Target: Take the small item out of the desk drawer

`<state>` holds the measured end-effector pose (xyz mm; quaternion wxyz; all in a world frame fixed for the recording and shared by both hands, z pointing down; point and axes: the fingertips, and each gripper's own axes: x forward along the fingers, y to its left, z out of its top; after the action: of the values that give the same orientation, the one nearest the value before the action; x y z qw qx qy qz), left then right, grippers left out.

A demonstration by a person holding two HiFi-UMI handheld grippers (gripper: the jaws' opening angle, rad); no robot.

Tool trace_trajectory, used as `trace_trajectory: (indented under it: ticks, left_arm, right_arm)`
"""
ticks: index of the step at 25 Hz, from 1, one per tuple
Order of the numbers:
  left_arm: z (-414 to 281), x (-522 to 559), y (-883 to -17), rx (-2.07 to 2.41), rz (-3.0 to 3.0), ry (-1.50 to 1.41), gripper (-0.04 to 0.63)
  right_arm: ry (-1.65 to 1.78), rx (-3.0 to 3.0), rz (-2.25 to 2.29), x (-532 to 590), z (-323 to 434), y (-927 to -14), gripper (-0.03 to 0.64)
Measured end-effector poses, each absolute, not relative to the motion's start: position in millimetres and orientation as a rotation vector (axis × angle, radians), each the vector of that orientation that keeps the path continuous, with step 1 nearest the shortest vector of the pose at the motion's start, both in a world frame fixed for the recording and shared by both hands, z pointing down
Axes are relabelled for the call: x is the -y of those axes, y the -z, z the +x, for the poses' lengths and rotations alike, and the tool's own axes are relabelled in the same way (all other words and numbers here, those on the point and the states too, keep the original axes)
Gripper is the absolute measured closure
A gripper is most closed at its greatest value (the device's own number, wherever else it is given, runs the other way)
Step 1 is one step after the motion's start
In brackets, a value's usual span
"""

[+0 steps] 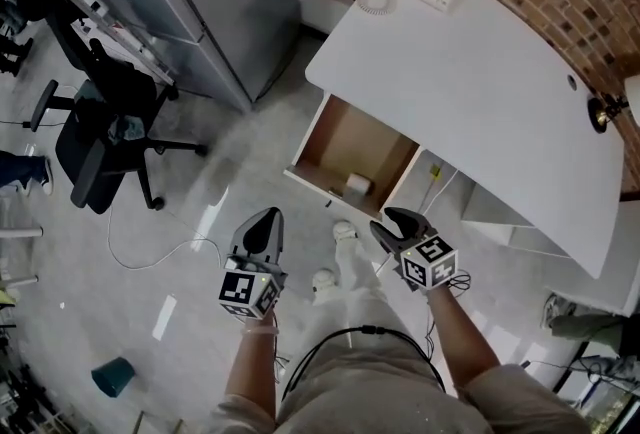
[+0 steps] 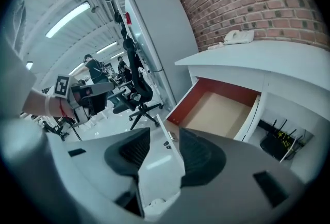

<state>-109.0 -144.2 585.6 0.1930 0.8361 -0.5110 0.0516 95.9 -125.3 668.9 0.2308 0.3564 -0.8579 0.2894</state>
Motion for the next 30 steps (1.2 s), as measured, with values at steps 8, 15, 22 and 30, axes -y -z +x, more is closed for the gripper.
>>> trace_trajectory:
  ticks: [8,15,22,30]
  left_arm:
    - [-95,164,-620,1.413,2.315,-0.162,0.591]
    - [-89,180,-638,1.396,2.317,-0.176,0.591]
    - [-88,188,-654,1.400,2.294,-0.168,0.591]
    - [-89,191,-673,1.417,2.265,-0.143,0.591]
  right_arm:
    - [-0.803,2.298,0.894,151,91,-710,0.432]
    - [-0.766,2.231,0.855,178,85,-738,0.433]
    - [-0.694,2.121,0.774,191,78,-770,0.431]
    - [-0.676,2.020,0.691,200,77,-805,0.419]
